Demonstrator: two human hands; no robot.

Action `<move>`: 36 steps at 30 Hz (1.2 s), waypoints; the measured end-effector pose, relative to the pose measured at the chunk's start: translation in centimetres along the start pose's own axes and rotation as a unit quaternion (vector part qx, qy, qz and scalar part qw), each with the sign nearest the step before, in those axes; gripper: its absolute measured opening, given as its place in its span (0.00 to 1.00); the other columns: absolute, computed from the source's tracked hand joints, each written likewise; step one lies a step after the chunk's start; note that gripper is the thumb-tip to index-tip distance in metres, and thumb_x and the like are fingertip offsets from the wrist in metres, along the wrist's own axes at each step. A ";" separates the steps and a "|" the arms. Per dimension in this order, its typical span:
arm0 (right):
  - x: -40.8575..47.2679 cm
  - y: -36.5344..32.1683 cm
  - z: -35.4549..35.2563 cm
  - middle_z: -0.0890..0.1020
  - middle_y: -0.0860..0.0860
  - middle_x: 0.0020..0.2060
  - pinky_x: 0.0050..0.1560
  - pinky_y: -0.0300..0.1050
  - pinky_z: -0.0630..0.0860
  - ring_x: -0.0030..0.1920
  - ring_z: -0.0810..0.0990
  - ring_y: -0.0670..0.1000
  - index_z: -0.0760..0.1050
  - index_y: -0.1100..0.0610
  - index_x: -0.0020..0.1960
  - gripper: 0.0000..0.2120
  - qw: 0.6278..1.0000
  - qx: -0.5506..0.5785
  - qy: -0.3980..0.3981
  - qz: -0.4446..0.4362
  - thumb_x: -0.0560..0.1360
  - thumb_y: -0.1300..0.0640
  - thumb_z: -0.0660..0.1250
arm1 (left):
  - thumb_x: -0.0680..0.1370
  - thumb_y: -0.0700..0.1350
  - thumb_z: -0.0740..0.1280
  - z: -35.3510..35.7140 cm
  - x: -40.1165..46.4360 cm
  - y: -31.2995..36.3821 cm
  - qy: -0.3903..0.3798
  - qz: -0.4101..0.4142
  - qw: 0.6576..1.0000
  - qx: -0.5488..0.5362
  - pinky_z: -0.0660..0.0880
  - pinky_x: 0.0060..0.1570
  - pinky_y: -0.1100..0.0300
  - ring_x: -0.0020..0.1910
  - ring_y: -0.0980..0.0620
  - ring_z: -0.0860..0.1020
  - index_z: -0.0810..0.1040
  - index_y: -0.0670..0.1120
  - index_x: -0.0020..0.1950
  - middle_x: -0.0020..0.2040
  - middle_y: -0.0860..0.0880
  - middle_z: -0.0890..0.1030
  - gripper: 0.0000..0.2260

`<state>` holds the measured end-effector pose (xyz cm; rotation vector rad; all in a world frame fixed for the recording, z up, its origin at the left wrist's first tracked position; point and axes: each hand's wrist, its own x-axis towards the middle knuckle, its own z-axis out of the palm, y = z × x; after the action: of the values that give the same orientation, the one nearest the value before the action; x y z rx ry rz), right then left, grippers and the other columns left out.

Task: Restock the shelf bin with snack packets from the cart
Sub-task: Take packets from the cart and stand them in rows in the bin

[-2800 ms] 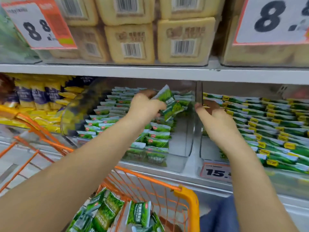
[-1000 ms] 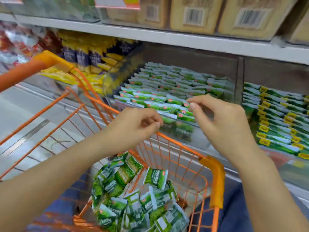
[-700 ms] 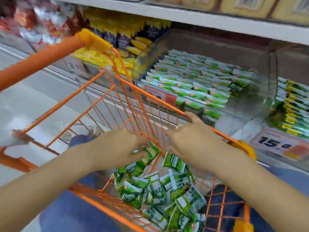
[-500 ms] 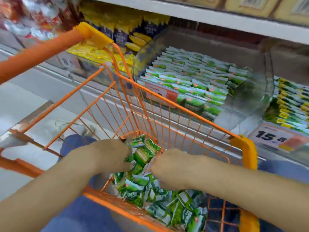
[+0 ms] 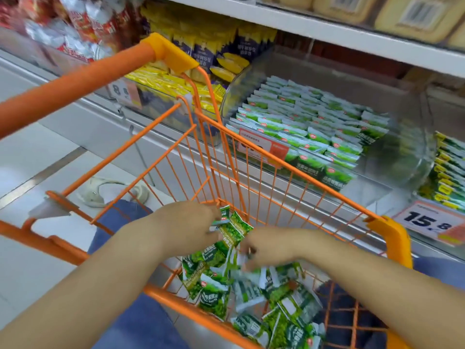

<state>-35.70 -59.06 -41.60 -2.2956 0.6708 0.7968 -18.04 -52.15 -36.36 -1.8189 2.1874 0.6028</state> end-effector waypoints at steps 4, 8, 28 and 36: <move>-3.8 1.0 -5.4 0.81 0.57 0.43 0.45 0.48 0.78 0.29 0.76 0.46 0.76 0.64 0.46 0.21 0.914 0.383 0.127 -0.039 0.74 0.44 0.66 | 0.78 0.47 0.64 -0.4 -0.2 0.3 0.076 0.045 0.992 -0.090 0.67 0.54 0.63 0.70 0.55 0.64 0.49 0.56 0.78 0.75 0.56 0.57 0.33; -5.8 -0.1 -6.4 0.77 0.69 0.58 0.47 0.53 0.76 0.26 0.77 0.50 0.80 0.61 0.45 0.23 0.872 0.456 0.155 -0.084 0.72 0.40 0.64 | 0.78 0.61 0.61 -0.8 -0.4 1.3 0.246 0.081 0.957 -0.131 0.68 0.50 0.65 0.63 0.60 0.70 0.55 0.60 0.76 0.72 0.61 0.63 0.28; -10.8 1.5 -8.1 0.78 0.46 0.26 0.30 0.34 0.66 0.27 0.71 0.41 0.80 0.48 0.35 0.08 0.720 0.365 0.570 -0.153 0.72 0.55 0.73 | 0.65 0.64 0.72 -7.2 1.9 5.9 0.205 0.088 0.833 -0.507 0.67 0.39 0.60 0.36 0.53 0.69 0.76 0.45 0.46 0.35 0.50 0.70 0.23; -17.1 8.0 -7.6 0.78 0.48 0.28 0.33 0.46 0.70 0.29 0.73 0.44 0.81 0.51 0.38 0.10 0.736 0.207 0.644 0.002 0.73 0.46 0.68 | 0.67 0.62 0.74 -11.1 8.6 12.5 0.206 0.085 0.879 -0.421 0.67 0.43 0.60 0.42 0.55 0.70 0.79 0.41 0.53 0.43 0.51 0.74 0.27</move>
<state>-49.70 -65.42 -28.27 -2.1028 1.2247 -1.0642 -31.06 -62.98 -28.14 -2.3199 2.6174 1.5243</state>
